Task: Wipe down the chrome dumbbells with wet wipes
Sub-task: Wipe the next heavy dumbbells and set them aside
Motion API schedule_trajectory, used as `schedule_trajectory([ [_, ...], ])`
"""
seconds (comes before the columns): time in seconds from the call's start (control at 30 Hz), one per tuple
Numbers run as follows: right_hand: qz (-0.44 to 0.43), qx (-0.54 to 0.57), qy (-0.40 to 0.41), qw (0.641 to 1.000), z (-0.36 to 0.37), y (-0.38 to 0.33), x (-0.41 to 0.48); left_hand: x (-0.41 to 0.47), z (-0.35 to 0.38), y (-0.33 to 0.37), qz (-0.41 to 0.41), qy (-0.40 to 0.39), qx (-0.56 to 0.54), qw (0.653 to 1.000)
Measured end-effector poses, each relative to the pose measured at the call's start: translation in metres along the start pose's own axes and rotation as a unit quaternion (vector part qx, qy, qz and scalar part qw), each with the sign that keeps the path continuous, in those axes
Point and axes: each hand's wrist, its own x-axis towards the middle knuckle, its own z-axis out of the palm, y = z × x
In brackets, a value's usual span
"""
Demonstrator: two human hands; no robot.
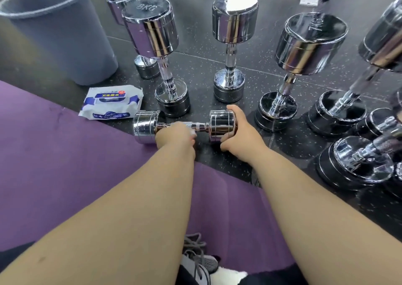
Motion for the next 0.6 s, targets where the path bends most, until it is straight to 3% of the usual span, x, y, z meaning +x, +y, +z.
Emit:
schedule_trajectory([
  [0.03, -0.001, 0.008, -0.002, 1.0, -0.001, 0.001, 0.0, 0.0, 0.003, 0.003, 0.075, 0.019, 0.085, 0.993],
  [0.07, 0.002, 0.019, -0.01, 1.0, -0.001, 0.003, 0.0, -0.004, 0.003, 0.012, 0.14, 0.015, 0.073, 0.987],
  [0.17, 0.055, 0.1, -0.018, 0.993, -0.004, 0.012, 0.0, -0.002, 0.013, 0.031, 0.231, -0.061, 0.265, 0.934],
  [0.27, 0.171, 0.225, -0.068, 0.957, -0.016, 0.014, -0.003, -0.002, 0.019, 0.025, 0.212, -0.104, 0.466, 0.853],
  [0.33, 0.246, 0.3, -0.145, 0.91, -0.026, 0.009, -0.007, 0.006, 0.029, 0.021, 0.192, -0.151, 0.41, 0.879],
  [0.37, 0.265, 0.346, -0.165, 0.885, -0.029, 0.007, -0.007, 0.008, 0.033, 0.018, 0.201, -0.135, 0.404, 0.882],
  [0.43, 0.269, 0.441, -0.166, 0.84, -0.027, 0.006, -0.003, 0.005, 0.04, 0.021, 0.182, -0.165, 0.409, 0.879],
  [0.5, 0.262, 0.511, -0.151, 0.805, -0.013, 0.003, -0.001, 0.0, 0.042, 0.022, 0.158, -0.195, 0.457, 0.853],
  [0.6, 0.249, 0.559, -0.131, 0.78, 0.012, 0.002, 0.004, -0.003, 0.043, 0.02, 0.17, -0.197, 0.545, 0.797],
])
